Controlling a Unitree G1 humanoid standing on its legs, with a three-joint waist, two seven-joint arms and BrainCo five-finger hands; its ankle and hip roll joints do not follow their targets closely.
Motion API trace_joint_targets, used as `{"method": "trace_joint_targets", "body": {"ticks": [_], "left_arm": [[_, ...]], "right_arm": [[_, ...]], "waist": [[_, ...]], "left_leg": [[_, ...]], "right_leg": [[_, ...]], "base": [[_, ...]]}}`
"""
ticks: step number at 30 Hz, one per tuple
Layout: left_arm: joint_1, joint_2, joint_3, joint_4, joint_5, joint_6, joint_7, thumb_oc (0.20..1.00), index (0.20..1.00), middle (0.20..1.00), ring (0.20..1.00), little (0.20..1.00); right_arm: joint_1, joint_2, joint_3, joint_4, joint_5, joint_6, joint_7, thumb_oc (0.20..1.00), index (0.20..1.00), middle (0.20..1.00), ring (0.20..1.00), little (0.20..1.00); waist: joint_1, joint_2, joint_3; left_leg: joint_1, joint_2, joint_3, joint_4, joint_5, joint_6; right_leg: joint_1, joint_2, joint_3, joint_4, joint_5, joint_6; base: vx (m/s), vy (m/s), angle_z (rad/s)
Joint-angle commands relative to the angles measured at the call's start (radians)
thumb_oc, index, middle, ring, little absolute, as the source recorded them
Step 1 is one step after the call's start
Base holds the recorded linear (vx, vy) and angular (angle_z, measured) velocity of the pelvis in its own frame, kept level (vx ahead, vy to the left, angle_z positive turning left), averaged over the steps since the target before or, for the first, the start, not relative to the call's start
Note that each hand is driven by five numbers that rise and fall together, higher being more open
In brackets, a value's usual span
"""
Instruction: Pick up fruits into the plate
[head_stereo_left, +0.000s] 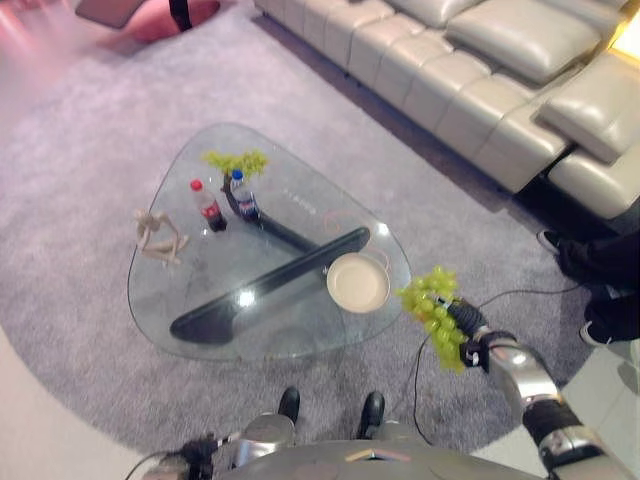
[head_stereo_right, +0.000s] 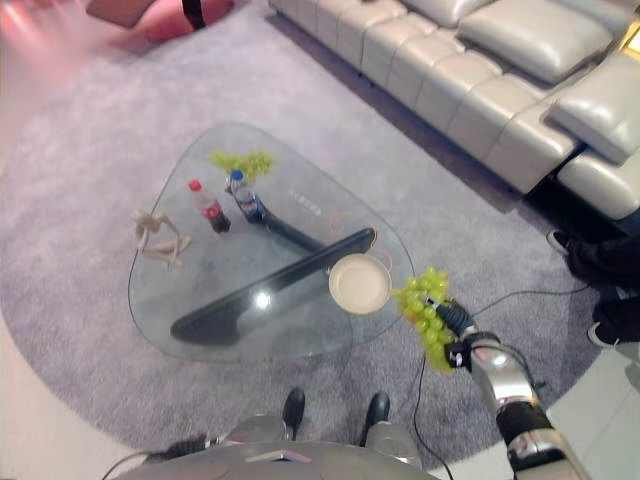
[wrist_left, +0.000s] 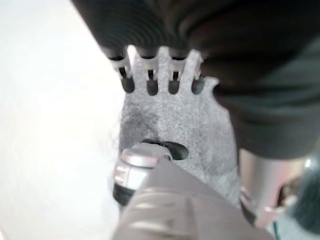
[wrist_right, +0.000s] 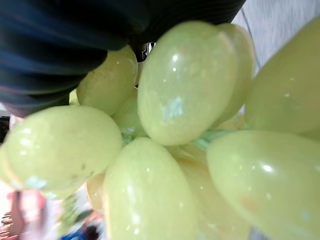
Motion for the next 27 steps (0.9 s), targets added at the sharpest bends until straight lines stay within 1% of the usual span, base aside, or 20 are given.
{"method": "trace_joint_targets", "body": {"ticks": [1, 6, 9, 10, 14, 16, 19, 23, 27], "left_arm": [[-0.080, 0.008, -0.066, -0.033, -0.019, -0.052, 0.020, 1.000, 1.000, 1.000, 1.000, 1.000], [-0.139, 0.020, -0.141, -0.091, -0.071, -0.096, 0.036, 1.000, 1.000, 1.000, 1.000, 1.000], [-0.162, 0.028, -0.167, -0.127, -0.082, -0.098, 0.053, 1.000, 1.000, 1.000, 1.000, 1.000], [-0.171, 0.033, -0.180, -0.150, -0.096, -0.094, 0.062, 1.000, 1.000, 1.000, 1.000, 1.000], [-0.178, 0.039, -0.203, -0.177, -0.115, -0.092, 0.076, 1.000, 1.000, 1.000, 1.000, 1.000], [-0.180, 0.039, -0.205, -0.181, -0.118, -0.093, 0.079, 1.000, 1.000, 1.000, 1.000, 1.000], [-0.178, 0.043, -0.208, -0.198, -0.135, -0.095, 0.087, 1.000, 1.000, 1.000, 1.000, 1.000], [-0.179, 0.041, -0.207, -0.223, -0.152, -0.099, 0.095, 1.000, 1.000, 1.000, 1.000, 1.000], [-0.173, 0.036, -0.213, -0.240, -0.162, -0.110, 0.101, 1.000, 1.000, 1.000, 1.000, 1.000]], "right_arm": [[-0.212, -0.093, 0.027, -0.043, -0.064, -0.032, -0.103, 0.200, 0.200, 0.200, 0.200, 0.200], [-0.367, -0.177, 0.073, 0.005, -0.131, 0.010, -0.156, 0.200, 0.200, 0.200, 0.200, 0.200], [-0.440, -0.207, 0.100, 0.029, -0.156, 0.031, -0.171, 0.200, 0.200, 0.200, 0.200, 0.200], [-0.486, -0.216, 0.123, 0.045, -0.170, 0.047, -0.181, 0.200, 0.200, 0.200, 0.200, 0.200], [-0.574, -0.223, 0.174, 0.099, -0.201, 0.064, -0.196, 0.200, 0.200, 0.200, 0.200, 0.200], [-0.587, -0.225, 0.179, 0.105, -0.206, 0.068, -0.195, 0.200, 0.200, 0.200, 0.200, 0.200], [-0.632, -0.226, 0.204, 0.131, -0.224, 0.083, -0.196, 0.200, 0.200, 0.200, 0.200, 0.200], [-0.673, -0.207, 0.224, 0.153, -0.252, 0.108, -0.204, 0.200, 0.200, 0.200, 0.200, 0.200], [-0.690, -0.194, 0.236, 0.161, -0.260, 0.117, -0.208, 0.200, 0.200, 0.200, 0.200, 0.200]], "waist": [[0.024, 0.027, 0.100], [0.031, 0.060, 0.178], [0.035, 0.072, 0.212], [0.039, 0.079, 0.219], [0.050, 0.093, 0.219], [0.052, 0.096, 0.219], [0.066, 0.102, 0.219], [0.079, 0.109, 0.219], [0.087, 0.114, 0.219]], "left_leg": [[-0.025, -0.022, 0.072, 0.080, -0.145, 0.022], [-0.123, -0.031, 0.038, 0.115, -0.121, 0.011], [-0.177, -0.037, 0.023, 0.146, -0.112, 0.008], [-0.219, -0.040, 0.015, 0.162, -0.105, 0.006], [-0.314, -0.044, 0.004, 0.193, -0.090, 0.003], [-0.329, -0.045, 0.002, 0.195, -0.087, 0.003], [-0.380, -0.048, 0.005, 0.210, -0.087, 0.003], [-0.437, -0.054, 0.013, 0.229, -0.084, 0.003], [-0.465, -0.058, 0.018, 0.239, -0.083, 0.004]], "right_leg": [[-0.033, 0.018, 0.045, 0.146, -0.125, -0.018], [-0.111, 0.018, 0.022, 0.166, -0.121, -0.028], [-0.161, 0.017, 0.010, 0.192, -0.121, -0.035], [-0.202, 0.016, -0.001, 0.205, -0.120, -0.038], [-0.300, 0.015, -0.021, 0.243, -0.122, -0.046], [-0.316, 0.015, -0.023, 0.249, -0.123, -0.047], [-0.378, 0.010, -0.029, 0.279, -0.129, -0.046], [-0.442, 0.001, -0.034, 0.312, -0.130, -0.041], [-0.478, -0.003, -0.034, 0.331, -0.132, -0.039]], "base": [[-0.18, -0.033, 0.12], [-0.15, -0.021, 0.08], [-0.13, -0.004, 0.15], [-0.11, 0.009, 0.08], [-0.09, 0.022, 0.07], [-0.05, 0.018, 0.07], [-0.05, 0.030, -0.02], [-0.05, 0.048, 0.03], [-0.04, 0.069, 0.07]]}}
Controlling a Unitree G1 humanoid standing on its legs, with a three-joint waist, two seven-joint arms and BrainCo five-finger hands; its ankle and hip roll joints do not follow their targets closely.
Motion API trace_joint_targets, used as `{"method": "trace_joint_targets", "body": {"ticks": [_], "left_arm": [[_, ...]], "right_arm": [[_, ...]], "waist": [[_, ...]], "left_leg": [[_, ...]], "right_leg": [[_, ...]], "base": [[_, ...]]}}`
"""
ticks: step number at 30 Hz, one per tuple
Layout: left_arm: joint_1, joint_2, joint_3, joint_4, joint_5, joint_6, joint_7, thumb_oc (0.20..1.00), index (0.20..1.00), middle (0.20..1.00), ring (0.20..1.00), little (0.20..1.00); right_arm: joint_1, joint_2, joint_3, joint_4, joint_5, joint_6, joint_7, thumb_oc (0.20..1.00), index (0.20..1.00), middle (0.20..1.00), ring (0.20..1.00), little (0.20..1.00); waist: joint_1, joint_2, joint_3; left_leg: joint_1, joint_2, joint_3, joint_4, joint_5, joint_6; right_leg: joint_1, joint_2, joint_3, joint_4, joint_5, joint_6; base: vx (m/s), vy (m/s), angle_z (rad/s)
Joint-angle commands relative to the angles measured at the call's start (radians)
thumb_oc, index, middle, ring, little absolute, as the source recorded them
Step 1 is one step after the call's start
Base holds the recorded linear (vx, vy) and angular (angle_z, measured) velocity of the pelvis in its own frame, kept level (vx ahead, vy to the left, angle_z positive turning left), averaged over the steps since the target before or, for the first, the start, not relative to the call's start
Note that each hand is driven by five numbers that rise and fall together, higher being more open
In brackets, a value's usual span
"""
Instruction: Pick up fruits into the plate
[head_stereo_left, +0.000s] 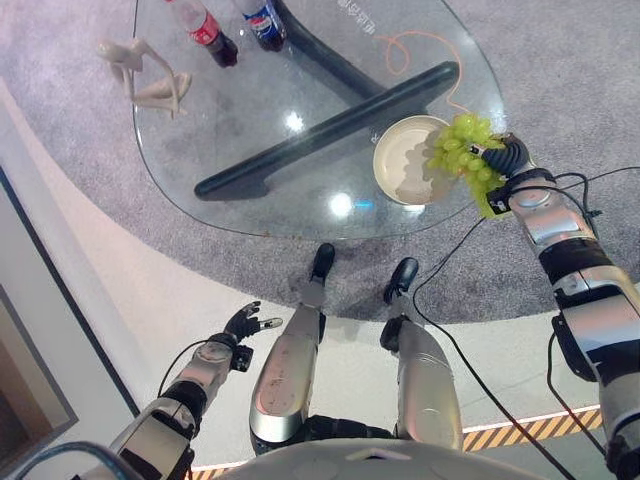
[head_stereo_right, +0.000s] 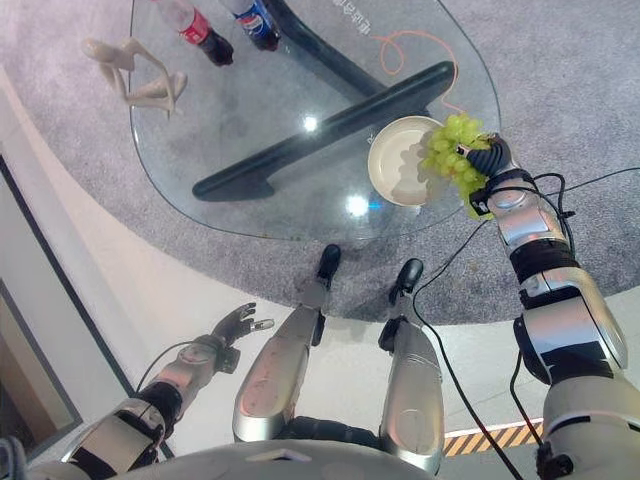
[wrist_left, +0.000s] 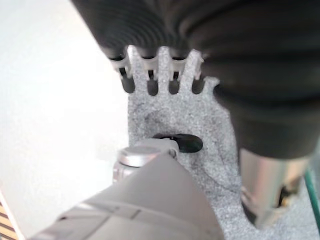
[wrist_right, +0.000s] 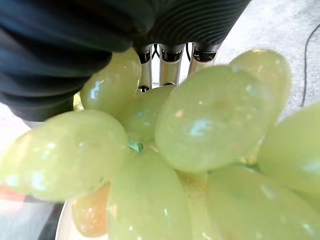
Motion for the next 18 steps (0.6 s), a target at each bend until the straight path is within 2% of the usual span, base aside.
{"method": "trace_joint_targets", "body": {"ticks": [1, 11, 18], "left_arm": [[0.032, 0.026, -0.032, -0.034, -0.030, -0.024, 0.023, 1.000, 1.000, 1.000, 1.000, 1.000], [0.018, 0.010, -0.040, -0.053, -0.051, -0.032, 0.038, 1.000, 1.000, 1.000, 1.000, 1.000], [0.011, 0.002, -0.049, -0.059, -0.061, -0.044, 0.052, 1.000, 1.000, 1.000, 1.000, 1.000]], "right_arm": [[-0.058, -0.039, 0.081, -0.014, -0.029, -0.002, -0.032, 0.200, 0.200, 0.200, 0.200, 0.200], [-0.105, 0.004, 0.120, 0.004, -0.101, 0.055, -0.051, 0.200, 0.200, 0.200, 0.200, 0.200], [-0.129, 0.044, 0.145, 0.043, -0.169, 0.099, -0.101, 0.200, 0.200, 0.200, 0.200, 0.200]], "waist": [[0.002, -0.002, -0.027], [0.022, -0.001, -0.027], [0.040, 0.006, -0.027]], "left_leg": [[-0.086, -0.053, 0.074, 0.161, -0.139, 0.053], [-0.115, -0.061, 0.084, 0.156, -0.127, 0.059], [-0.143, -0.070, 0.081, 0.153, -0.121, 0.067]], "right_leg": [[-0.066, 0.016, 0.021, 0.126, -0.100, 0.007], [-0.105, 0.004, 0.018, 0.137, -0.091, 0.020], [-0.138, -0.008, 0.012, 0.146, -0.082, 0.031]], "base": [[-0.04, 0.063, 0.07], [-0.04, 0.064, 0.04], [-0.03, 0.059, 0.05]]}}
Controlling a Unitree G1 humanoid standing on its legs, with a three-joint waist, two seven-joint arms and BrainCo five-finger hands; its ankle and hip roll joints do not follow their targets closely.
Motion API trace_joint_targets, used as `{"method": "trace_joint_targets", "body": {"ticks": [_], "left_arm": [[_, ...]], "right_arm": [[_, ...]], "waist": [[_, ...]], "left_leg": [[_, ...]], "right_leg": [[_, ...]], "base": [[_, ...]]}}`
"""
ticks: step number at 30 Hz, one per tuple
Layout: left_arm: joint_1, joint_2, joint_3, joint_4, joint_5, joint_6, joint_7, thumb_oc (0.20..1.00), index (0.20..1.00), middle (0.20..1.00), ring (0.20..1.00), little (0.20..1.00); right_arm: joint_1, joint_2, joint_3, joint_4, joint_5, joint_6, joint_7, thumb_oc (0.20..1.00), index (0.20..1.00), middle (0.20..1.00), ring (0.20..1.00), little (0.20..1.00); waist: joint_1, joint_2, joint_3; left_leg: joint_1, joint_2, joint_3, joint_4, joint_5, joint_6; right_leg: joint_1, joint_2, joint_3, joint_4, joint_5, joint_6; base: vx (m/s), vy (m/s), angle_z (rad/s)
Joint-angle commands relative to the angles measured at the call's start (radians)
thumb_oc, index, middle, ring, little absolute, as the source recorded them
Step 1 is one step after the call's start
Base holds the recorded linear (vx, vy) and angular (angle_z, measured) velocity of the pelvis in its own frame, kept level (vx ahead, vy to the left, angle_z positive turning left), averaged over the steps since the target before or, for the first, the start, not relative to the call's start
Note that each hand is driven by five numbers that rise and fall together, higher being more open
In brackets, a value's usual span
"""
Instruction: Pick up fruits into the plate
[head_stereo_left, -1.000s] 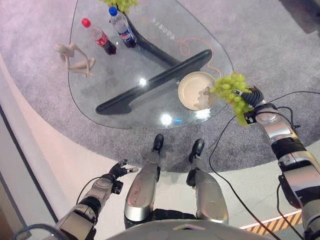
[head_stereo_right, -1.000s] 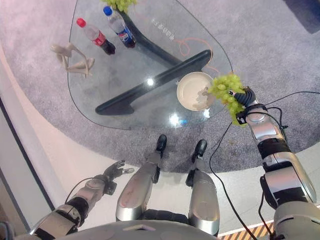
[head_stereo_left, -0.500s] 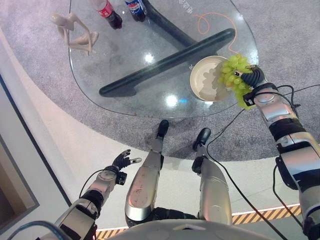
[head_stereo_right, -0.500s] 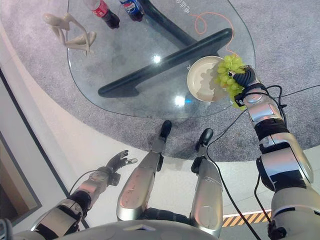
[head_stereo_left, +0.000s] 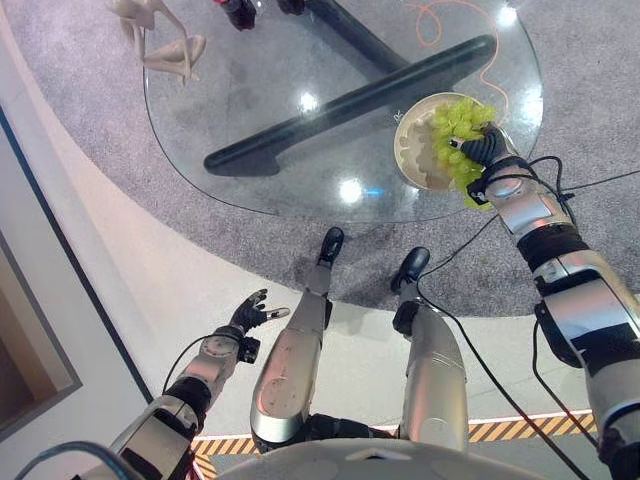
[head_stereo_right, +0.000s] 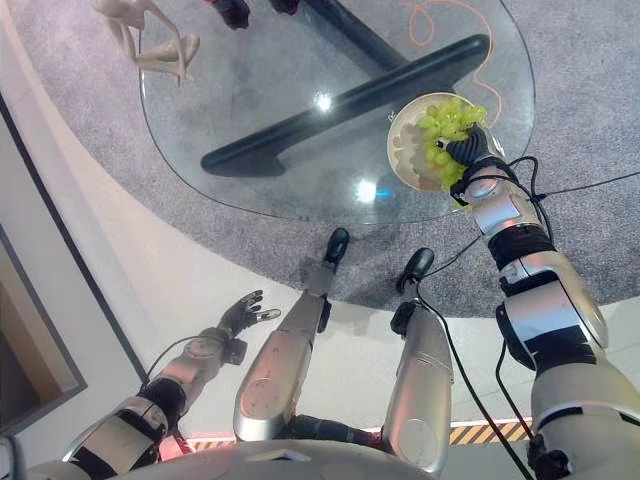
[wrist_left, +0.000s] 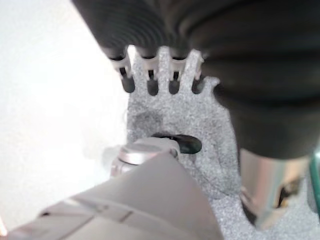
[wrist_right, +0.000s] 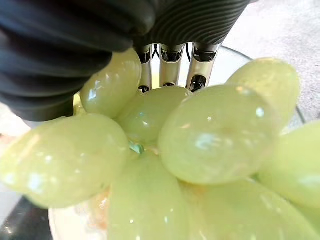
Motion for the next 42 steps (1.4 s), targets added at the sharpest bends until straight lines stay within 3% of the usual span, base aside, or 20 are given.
{"method": "trace_joint_targets", "body": {"ticks": [1, 7, 8, 9, 10, 27, 42], "left_arm": [[0.009, 0.000, -0.018, 0.003, -0.024, -0.005, 0.021, 1.000, 1.000, 1.000, 1.000, 1.000], [0.014, -0.001, -0.025, -0.001, -0.029, -0.012, 0.022, 1.000, 1.000, 1.000, 1.000, 1.000], [0.014, -0.002, -0.029, -0.003, -0.031, -0.013, 0.023, 1.000, 1.000, 1.000, 1.000, 1.000], [0.015, -0.003, -0.029, -0.003, -0.030, -0.015, 0.023, 1.000, 1.000, 1.000, 1.000, 1.000], [0.015, -0.004, -0.030, -0.003, -0.029, -0.017, 0.023, 1.000, 1.000, 1.000, 1.000, 1.000], [0.023, -0.002, -0.015, 0.001, -0.014, -0.016, 0.025, 1.000, 1.000, 1.000, 1.000, 1.000], [0.049, -0.018, 0.071, 0.108, 0.019, -0.018, 0.018, 1.000, 1.000, 1.000, 1.000, 1.000]], "right_arm": [[-0.034, -0.035, 0.075, 0.013, -0.062, 0.016, -0.049, 0.200, 0.200, 0.200, 0.200, 0.200], [-0.047, -0.029, 0.095, 0.028, -0.082, 0.049, -0.099, 0.200, 0.200, 0.200, 0.200, 0.200], [-0.052, -0.027, 0.094, 0.034, -0.086, 0.055, -0.111, 0.501, 0.501, 0.501, 0.501, 0.501], [-0.055, -0.026, 0.094, 0.038, -0.085, 0.058, -0.119, 0.868, 0.868, 0.868, 0.868, 0.868], [-0.056, -0.025, 0.094, 0.041, -0.084, 0.059, -0.127, 1.000, 1.000, 1.000, 1.000, 1.000], [-0.019, -0.029, 0.086, -0.039, -0.044, 0.008, -0.205, 1.000, 1.000, 1.000, 1.000, 1.000], [0.275, 0.004, -0.040, -0.384, 0.040, -0.074, -0.258, 1.000, 1.000, 1.000, 1.000, 1.000]], "waist": [[0.012, 0.006, -0.026], [0.020, 0.009, -0.026], [0.022, 0.011, -0.026], [0.023, 0.012, -0.026], [0.023, 0.012, -0.026], [0.009, -0.005, -0.026], [-0.067, -0.056, -0.037]], "left_leg": [[-0.026, -0.056, 0.099, 0.115, -0.141, 0.072], [-0.033, -0.062, 0.101, 0.112, -0.137, 0.076], [-0.034, -0.063, 0.101, 0.112, -0.137, 0.076], [-0.034, -0.063, 0.101, 0.111, -0.137, 0.077], [-0.034, -0.063, 0.101, 0.112, -0.138, 0.077], [0.027, -0.049, 0.113, 0.089, -0.146, 0.076], [0.282, -0.013, 0.161, 0.029, -0.176, 0.063]], "right_leg": [[0.022, 0.032, 0.013, -0.023, -0.020, 0.037], [0.014, 0.026, 0.012, -0.022, -0.015, 0.043], [0.014, 0.026, 0.011, -0.023, -0.014, 0.043], [0.014, 0.025, 0.011, -0.024, -0.014, 0.044], [0.013, 0.024, 0.010, -0.023, -0.014, 0.044], [0.067, 0.034, 0.015, -0.047, -0.012, 0.044], [0.315, 0.046, 0.058, -0.118, -0.025, 0.042]], "base": [[-0.02, 0.036, 0.06], [-0.01, 0.024, 0.01], [0.00, 0.000, 0.00], [0.00, 0.000, 0.00], [0.00, 0.000, 0.00], [0.00, -0.001, 0.01], [0.04, 0.001, -0.02]]}}
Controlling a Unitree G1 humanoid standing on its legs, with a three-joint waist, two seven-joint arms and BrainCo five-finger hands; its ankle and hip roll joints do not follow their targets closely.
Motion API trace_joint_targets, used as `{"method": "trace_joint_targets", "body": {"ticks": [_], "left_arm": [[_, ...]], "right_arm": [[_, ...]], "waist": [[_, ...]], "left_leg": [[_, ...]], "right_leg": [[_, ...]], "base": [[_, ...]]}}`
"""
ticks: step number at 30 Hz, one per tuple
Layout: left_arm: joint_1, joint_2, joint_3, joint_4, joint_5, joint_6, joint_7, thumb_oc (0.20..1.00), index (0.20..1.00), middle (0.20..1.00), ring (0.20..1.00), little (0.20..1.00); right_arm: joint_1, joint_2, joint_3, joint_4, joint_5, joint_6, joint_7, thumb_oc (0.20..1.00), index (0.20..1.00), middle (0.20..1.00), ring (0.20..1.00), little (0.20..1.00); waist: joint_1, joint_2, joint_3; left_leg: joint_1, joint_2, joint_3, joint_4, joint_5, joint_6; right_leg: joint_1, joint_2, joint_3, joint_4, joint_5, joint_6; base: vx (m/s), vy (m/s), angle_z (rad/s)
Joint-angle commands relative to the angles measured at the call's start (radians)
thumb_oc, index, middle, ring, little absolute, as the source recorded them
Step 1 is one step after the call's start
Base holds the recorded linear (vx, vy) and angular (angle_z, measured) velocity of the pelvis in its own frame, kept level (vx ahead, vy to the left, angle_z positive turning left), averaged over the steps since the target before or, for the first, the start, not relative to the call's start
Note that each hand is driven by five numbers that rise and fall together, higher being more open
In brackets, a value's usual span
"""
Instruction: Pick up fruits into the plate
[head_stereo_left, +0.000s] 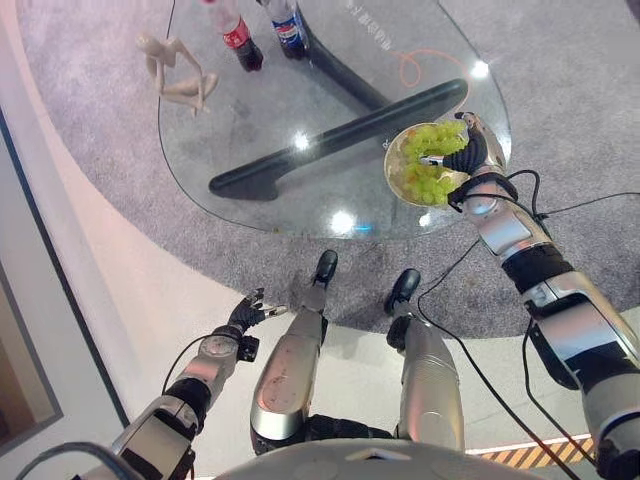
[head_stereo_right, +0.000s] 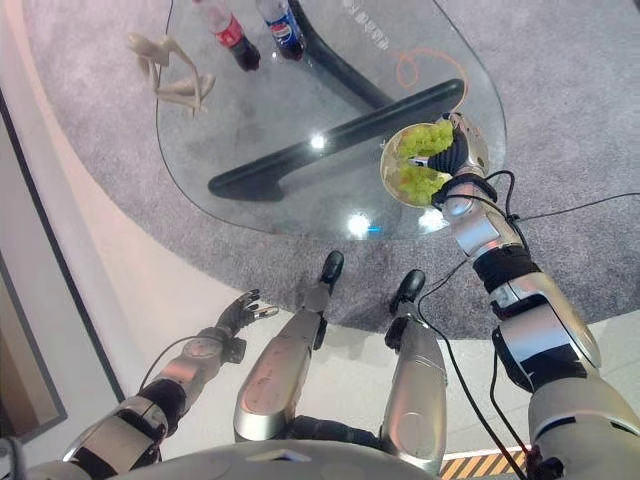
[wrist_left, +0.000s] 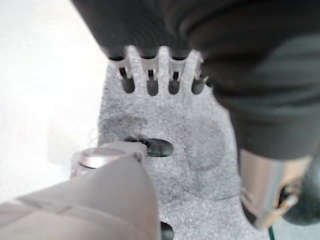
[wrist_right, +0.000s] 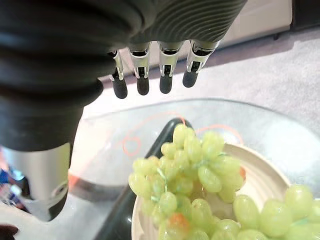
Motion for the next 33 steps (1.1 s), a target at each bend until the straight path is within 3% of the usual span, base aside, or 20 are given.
{"method": "trace_joint_targets", "body": {"ticks": [1, 8, 12, 14, 16, 19, 22, 28, 33], "left_arm": [[0.060, -0.005, 0.027, 0.059, 0.040, -0.016, -0.002, 1.000, 1.000, 1.000, 1.000, 1.000], [0.141, -0.020, 0.084, 0.085, 0.073, -0.029, -0.018, 1.000, 1.000, 1.000, 1.000, 1.000], [0.217, -0.033, 0.132, 0.095, 0.102, -0.039, -0.044, 1.000, 1.000, 1.000, 1.000, 1.000], [0.228, -0.036, 0.144, 0.105, 0.104, -0.032, -0.054, 1.000, 1.000, 1.000, 1.000, 1.000], [0.264, -0.046, 0.184, 0.136, 0.106, 0.004, -0.096, 1.000, 1.000, 1.000, 1.000, 1.000], [0.273, -0.051, 0.207, 0.182, 0.152, 0.031, -0.141, 1.000, 1.000, 1.000, 1.000, 1.000], [0.271, -0.060, 0.217, 0.229, 0.180, 0.013, -0.166, 1.000, 1.000, 1.000, 1.000, 1.000], [0.276, -0.083, 0.232, 0.285, 0.244, 0.067, -0.161, 1.000, 1.000, 1.000, 1.000, 1.000], [0.276, -0.093, 0.231, 0.290, 0.249, 0.105, -0.166, 1.000, 1.000, 1.000, 1.000, 1.000]], "right_arm": [[0.045, 0.005, -0.037, -0.063, 0.029, -0.064, -0.045, 1.000, 1.000, 1.000, 1.000, 1.000], [0.296, 0.055, -0.123, -0.153, 0.047, -0.157, -0.026, 1.000, 1.000, 1.000, 1.000, 1.000], [0.495, 0.108, -0.178, -0.164, 0.092, -0.230, 0.064, 1.000, 1.000, 1.000, 1.000, 1.000], [0.525, 0.125, -0.183, -0.150, 0.094, -0.233, 0.092, 1.000, 1.000, 1.000, 1.000, 1.000], [0.623, 0.199, -0.180, -0.054, 0.191, -0.225, 0.203, 1.000, 1.000, 1.000, 1.000, 1.000], [0.670, 0.264, -0.195, 0.157, 0.302, -0.253, 0.332, 1.000, 1.000, 1.000, 1.000, 1.000], [0.692, 0.320, -0.236, 0.383, 0.352, -0.291, 0.431, 1.000, 1.000, 1.000, 1.000, 1.000], [0.721, 0.373, -0.300, 0.676, 0.345, -0.262, 0.501, 1.000, 1.000, 1.000, 1.000, 1.000], [0.734, 0.378, -0.313, 0.747, 0.329, -0.190, 0.501, 1.000, 1.000, 1.000, 1.000, 1.000]], "waist": [[-0.020, -0.060, -0.063], [-0.048, -0.086, -0.167], [-0.070, -0.094, -0.258], [-0.075, -0.095, -0.276], [-0.088, -0.099, -0.334], [-0.093, -0.101, -0.368], [-0.098, -0.098, -0.387], [-0.111, -0.087, -0.413], [-0.120, -0.081, -0.422]], "left_leg": [[0.061, -0.028, 0.155, 0.067, -0.171, 0.045], [0.167, -0.022, 0.173, 0.038, -0.199, 0.049], [0.242, -0.020, 0.184, 0.009, -0.210, 0.055], [0.255, -0.020, 0.185, 0.003, -0.211, 0.056], [0.306, -0.018, 0.194, -0.022, -0.217, 0.059], [0.348, -0.018, 0.203, -0.044, -0.223, 0.061], [0.386, -0.017, 0.214, -0.068, -0.225, 0.063], [0.426, -0.016, 0.236, -0.095, -0.228, 0.067], [0.442, -0.017, 0.247, -0.101, -0.233, 0.071]], "right_leg": [[0.081, 0.025, 0.059, -0.055, -0.024, 0.038], [0.199, 0.028, 0.087, -0.104, -0.028, 0.042], [0.267, 0.035, 0.105, -0.120, -0.038, 0.045], [0.277, 0.037, 0.108, -0.123, -0.040, 0.045], [0.324, 0.042, 0.115, -0.139, -0.045, 0.044], [0.368, 0.048, 0.116, -0.159, -0.048, 0.041], [0.402, 0.055, 0.120, -0.177, -0.049, 0.040], [0.440, 0.067, 0.133, -0.207, -0.046, 0.035], [0.454, 0.073, 0.148, -0.217, -0.046, 0.031]], "base": [[0.16, -0.011, -0.06], [0.14, -0.025, -0.14], [0.15, -0.010, 0.03], [0.11, 0.000, 0.02], [0.20, -0.017, -0.06], [0.11, -0.024, -0.03], [0.08, -0.008, 0.00], [0.02, 0.010, -0.06], [0.00, 0.010, -0.14]]}}
